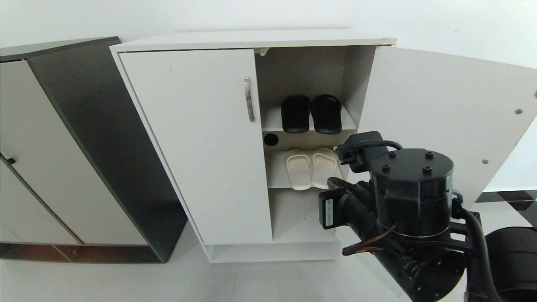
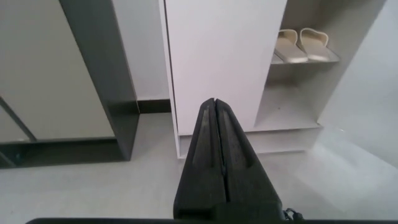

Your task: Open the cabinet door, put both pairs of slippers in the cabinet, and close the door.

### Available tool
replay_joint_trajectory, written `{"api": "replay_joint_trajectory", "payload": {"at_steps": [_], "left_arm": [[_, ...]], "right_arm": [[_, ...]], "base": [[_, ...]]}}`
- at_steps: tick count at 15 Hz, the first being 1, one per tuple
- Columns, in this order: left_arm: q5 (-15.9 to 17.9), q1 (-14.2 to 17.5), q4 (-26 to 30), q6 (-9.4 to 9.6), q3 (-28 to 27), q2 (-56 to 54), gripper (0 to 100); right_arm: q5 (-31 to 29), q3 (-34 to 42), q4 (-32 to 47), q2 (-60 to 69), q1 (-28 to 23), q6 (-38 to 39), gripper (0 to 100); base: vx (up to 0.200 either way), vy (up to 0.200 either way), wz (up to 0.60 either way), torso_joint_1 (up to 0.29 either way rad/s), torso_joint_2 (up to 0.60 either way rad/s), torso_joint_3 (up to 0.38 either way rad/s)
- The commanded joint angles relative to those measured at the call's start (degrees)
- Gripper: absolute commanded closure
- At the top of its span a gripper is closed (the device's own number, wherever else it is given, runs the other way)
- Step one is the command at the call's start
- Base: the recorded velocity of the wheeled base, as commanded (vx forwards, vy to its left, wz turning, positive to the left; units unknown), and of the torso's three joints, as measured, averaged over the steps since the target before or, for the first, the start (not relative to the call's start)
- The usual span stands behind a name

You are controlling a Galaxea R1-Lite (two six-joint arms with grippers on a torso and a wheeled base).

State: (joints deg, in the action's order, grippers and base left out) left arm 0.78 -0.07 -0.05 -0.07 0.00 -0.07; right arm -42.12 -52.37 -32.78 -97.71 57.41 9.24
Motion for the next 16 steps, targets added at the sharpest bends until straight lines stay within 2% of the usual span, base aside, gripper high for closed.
{"api": "replay_joint_trajectory", "payload": {"at_steps": [1,7,16], "left_arm": [[0.0,0.0,0.0,-0.01,0.0,0.1,100],[0.0,0.0,0.0,-0.01,0.0,0.1,100],[0.0,0.0,0.0,-0.01,0.0,0.1,100]], "right_arm": [[0.1,0.7,0.0,-0.4,-0.4,0.0,100],[0.6,2.6,-4.1,-1.3,-1.1,-1.5,100],[2.7,3.7,-4.7,-1.2,-1.2,-1.6,100]], "base": [[-0.200,0.000,0.00,0.002,0.00,0.002],[-0.200,0.000,0.00,0.003,0.00,-0.002],[0.000,0.000,0.00,0.000,0.00,0.000]]}}
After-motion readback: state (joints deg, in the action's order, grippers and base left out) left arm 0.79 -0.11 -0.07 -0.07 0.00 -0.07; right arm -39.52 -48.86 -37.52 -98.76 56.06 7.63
